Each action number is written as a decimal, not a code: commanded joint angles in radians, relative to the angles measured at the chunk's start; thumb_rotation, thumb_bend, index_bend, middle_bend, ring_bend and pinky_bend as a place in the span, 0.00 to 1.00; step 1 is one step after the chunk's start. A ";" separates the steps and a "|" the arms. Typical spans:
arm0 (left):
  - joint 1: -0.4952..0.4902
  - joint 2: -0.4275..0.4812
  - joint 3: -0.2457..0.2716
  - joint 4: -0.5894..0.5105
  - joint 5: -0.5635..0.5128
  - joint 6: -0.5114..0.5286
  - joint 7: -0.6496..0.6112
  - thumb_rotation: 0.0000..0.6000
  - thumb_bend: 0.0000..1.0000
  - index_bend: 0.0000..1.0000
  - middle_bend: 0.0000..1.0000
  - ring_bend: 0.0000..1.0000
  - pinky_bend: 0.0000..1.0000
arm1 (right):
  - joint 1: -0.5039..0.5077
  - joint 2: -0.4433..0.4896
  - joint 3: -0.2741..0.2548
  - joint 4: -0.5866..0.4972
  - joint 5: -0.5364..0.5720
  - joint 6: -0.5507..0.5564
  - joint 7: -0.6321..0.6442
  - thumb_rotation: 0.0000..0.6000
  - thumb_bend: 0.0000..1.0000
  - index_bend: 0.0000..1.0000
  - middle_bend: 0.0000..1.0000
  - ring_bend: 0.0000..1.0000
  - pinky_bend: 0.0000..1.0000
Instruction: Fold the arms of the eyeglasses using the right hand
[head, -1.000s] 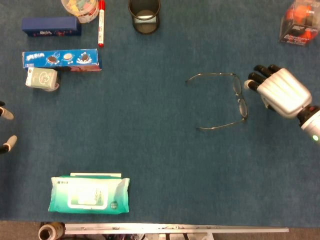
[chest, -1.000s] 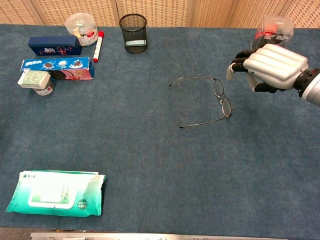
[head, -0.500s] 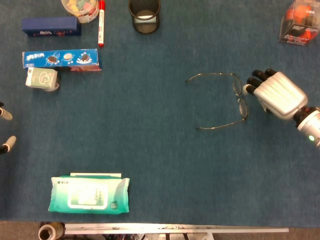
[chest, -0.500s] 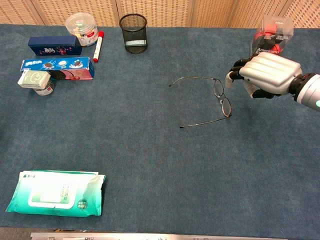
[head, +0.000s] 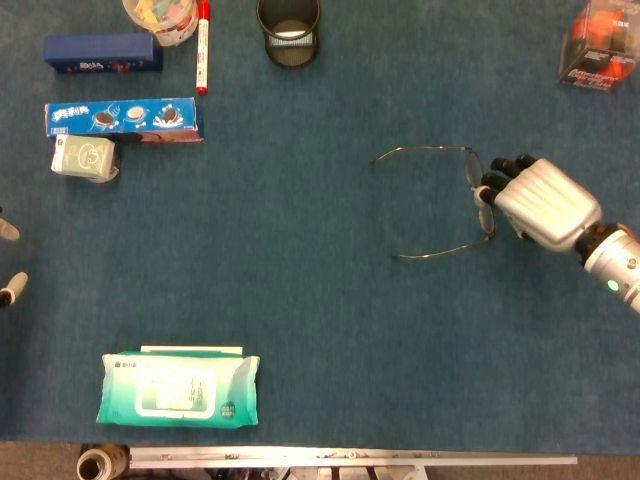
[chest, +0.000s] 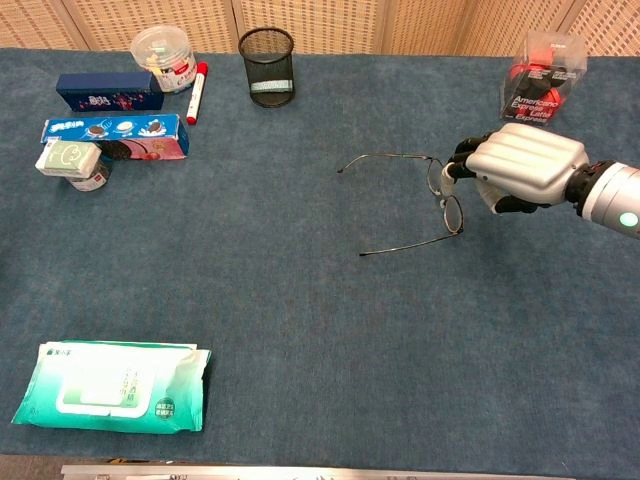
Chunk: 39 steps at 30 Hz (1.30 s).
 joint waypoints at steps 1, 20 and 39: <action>0.002 0.001 0.000 -0.001 0.002 0.002 -0.002 1.00 0.18 0.42 0.28 0.26 0.44 | 0.002 0.003 -0.005 -0.006 0.006 -0.007 -0.007 1.00 0.97 0.37 0.35 0.21 0.34; 0.006 -0.004 0.001 0.008 0.000 0.001 -0.011 1.00 0.18 0.42 0.28 0.26 0.44 | 0.008 0.007 -0.020 -0.015 0.062 -0.045 -0.045 1.00 0.97 0.41 0.35 0.21 0.34; 0.001 -0.007 -0.002 0.004 0.002 -0.005 0.000 1.00 0.18 0.42 0.28 0.26 0.44 | -0.022 0.033 -0.033 -0.037 0.118 -0.030 -0.087 1.00 0.97 0.42 0.36 0.21 0.34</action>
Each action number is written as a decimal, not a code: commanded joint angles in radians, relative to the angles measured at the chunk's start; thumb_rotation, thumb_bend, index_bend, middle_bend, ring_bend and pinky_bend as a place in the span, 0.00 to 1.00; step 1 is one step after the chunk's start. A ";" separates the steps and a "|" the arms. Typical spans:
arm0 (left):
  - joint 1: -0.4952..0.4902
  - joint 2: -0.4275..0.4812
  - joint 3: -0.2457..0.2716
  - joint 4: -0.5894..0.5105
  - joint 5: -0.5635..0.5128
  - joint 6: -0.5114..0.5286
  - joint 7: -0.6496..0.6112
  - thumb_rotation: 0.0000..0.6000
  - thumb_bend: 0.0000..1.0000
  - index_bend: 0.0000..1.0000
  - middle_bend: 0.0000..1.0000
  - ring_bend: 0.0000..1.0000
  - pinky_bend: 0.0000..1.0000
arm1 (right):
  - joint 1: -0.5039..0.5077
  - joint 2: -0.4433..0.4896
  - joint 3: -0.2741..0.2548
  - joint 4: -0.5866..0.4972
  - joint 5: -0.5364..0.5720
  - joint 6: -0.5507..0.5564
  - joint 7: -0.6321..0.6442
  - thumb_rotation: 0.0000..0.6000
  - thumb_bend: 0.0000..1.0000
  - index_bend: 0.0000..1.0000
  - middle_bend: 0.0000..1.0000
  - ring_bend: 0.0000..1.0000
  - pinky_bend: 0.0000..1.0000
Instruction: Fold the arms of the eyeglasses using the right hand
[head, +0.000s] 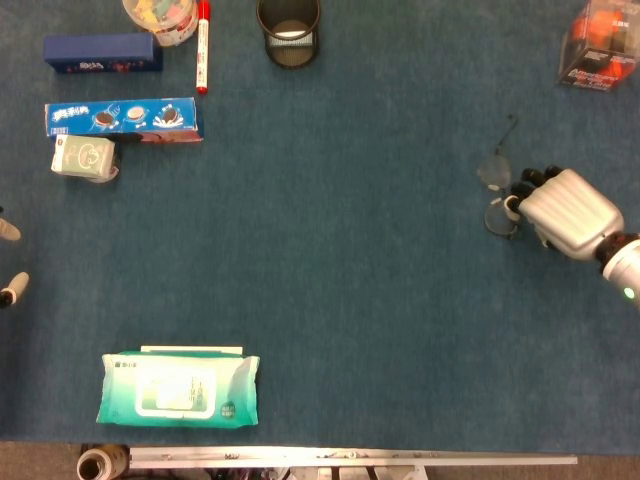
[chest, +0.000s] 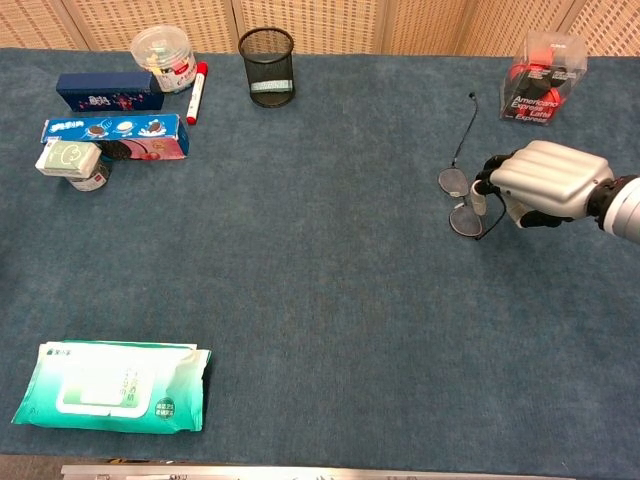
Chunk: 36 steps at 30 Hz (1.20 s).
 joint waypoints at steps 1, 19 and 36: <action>0.000 0.000 0.000 -0.002 0.000 0.000 0.002 1.00 0.18 0.42 0.28 0.26 0.44 | -0.001 0.001 0.000 -0.001 -0.002 0.005 0.003 1.00 0.97 0.42 0.36 0.21 0.34; -0.005 0.014 -0.004 -0.030 0.001 -0.001 0.025 1.00 0.18 0.42 0.28 0.26 0.44 | -0.055 0.061 0.013 -0.063 -0.050 0.151 0.035 1.00 0.97 0.42 0.36 0.21 0.34; -0.011 0.029 -0.007 -0.066 0.000 -0.001 0.058 1.00 0.18 0.42 0.28 0.26 0.44 | -0.108 0.026 0.059 -0.007 -0.254 0.452 0.191 1.00 0.49 0.42 0.37 0.21 0.34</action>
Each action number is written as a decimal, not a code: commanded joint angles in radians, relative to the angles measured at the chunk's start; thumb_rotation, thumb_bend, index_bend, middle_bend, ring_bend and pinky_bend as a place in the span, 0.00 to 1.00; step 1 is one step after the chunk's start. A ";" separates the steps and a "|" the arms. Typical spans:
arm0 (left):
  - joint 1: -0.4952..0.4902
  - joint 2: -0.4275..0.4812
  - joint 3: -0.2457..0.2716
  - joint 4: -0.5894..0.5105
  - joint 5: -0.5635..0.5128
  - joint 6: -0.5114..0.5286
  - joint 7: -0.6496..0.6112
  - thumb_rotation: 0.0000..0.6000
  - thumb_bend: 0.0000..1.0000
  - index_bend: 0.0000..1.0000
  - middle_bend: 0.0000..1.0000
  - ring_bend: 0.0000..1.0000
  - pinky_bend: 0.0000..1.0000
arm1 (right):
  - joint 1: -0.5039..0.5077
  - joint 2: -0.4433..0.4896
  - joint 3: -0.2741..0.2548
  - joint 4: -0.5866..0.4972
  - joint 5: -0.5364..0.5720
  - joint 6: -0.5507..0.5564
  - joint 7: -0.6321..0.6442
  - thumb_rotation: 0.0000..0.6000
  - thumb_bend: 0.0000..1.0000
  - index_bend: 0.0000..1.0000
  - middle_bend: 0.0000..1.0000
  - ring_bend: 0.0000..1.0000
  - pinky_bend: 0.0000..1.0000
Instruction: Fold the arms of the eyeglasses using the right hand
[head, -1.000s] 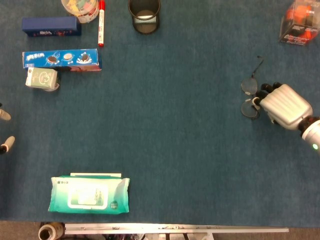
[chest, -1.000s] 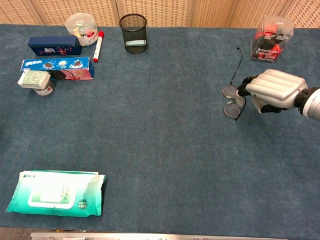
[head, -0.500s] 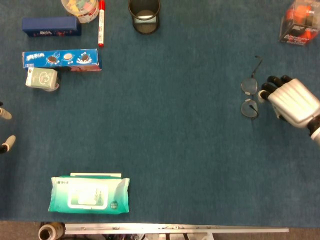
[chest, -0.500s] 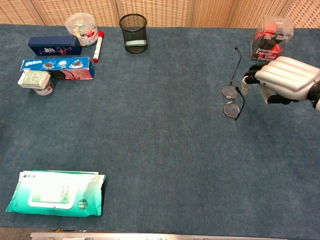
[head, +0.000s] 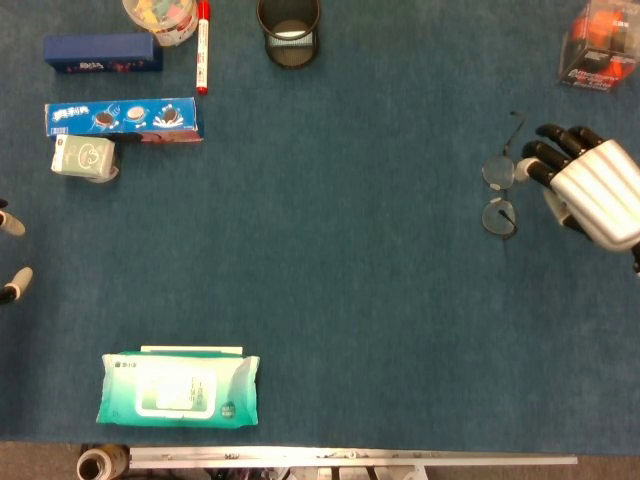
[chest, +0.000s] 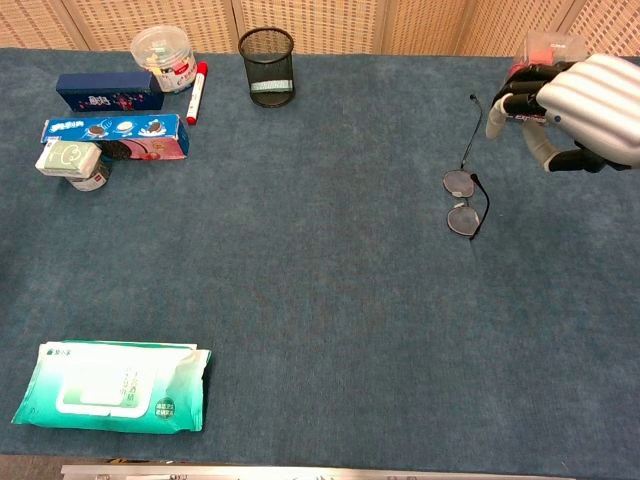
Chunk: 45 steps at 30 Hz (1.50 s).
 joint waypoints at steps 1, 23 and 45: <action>0.000 0.000 0.001 0.000 0.000 0.001 -0.001 1.00 0.18 0.42 0.28 0.26 0.44 | -0.006 -0.048 0.015 0.055 -0.059 0.068 0.048 1.00 0.44 0.42 0.37 0.21 0.34; 0.004 -0.004 0.004 0.015 -0.004 -0.001 -0.017 1.00 0.18 0.42 0.28 0.26 0.44 | 0.048 -0.164 0.002 0.200 -0.155 0.086 0.165 1.00 0.07 0.18 0.29 0.19 0.34; 0.006 -0.005 0.006 0.019 -0.005 -0.002 -0.024 1.00 0.18 0.42 0.28 0.26 0.44 | 0.071 -0.209 0.004 0.297 -0.090 0.013 0.197 1.00 0.08 0.18 0.29 0.18 0.34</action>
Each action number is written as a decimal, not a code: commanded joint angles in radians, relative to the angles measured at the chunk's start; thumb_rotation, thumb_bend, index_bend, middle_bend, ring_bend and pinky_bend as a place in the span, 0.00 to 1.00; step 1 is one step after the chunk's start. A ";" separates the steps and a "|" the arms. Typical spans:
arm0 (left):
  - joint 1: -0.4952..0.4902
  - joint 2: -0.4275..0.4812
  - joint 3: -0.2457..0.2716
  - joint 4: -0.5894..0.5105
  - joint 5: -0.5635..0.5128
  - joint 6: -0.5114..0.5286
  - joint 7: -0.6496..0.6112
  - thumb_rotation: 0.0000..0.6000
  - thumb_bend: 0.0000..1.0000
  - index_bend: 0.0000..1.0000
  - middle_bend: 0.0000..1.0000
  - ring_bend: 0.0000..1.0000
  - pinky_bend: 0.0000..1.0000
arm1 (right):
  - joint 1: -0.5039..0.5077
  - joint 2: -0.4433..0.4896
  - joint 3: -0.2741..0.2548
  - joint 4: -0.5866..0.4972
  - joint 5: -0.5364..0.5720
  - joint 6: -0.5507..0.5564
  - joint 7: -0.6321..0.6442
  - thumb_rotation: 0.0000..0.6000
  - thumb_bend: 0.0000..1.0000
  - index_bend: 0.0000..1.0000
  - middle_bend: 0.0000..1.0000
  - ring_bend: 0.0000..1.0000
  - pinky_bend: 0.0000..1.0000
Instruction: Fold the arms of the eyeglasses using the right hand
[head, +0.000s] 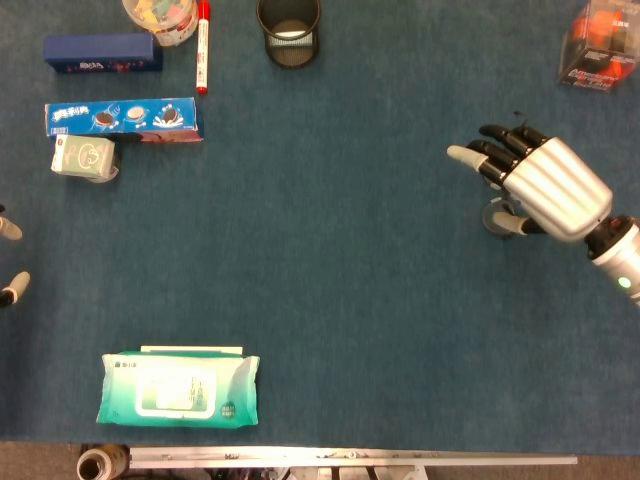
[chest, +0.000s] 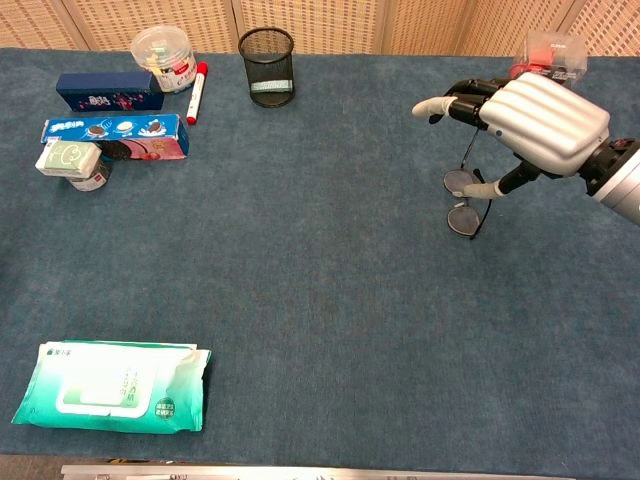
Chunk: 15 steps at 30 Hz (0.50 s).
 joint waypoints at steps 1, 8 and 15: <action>-0.001 -0.001 0.000 0.001 0.000 -0.002 0.000 1.00 0.18 0.42 0.28 0.26 0.44 | 0.000 -0.004 -0.001 0.010 0.004 -0.001 0.002 1.00 0.08 0.18 0.29 0.18 0.34; -0.002 -0.002 0.000 0.002 0.001 -0.002 0.001 1.00 0.18 0.42 0.28 0.26 0.44 | 0.000 -0.018 -0.003 0.048 0.014 -0.001 0.015 1.00 0.08 0.18 0.29 0.18 0.34; -0.002 -0.003 0.001 0.002 -0.001 -0.005 0.003 1.00 0.18 0.42 0.28 0.26 0.44 | 0.002 -0.034 -0.002 0.090 0.027 -0.004 0.036 1.00 0.08 0.18 0.29 0.18 0.34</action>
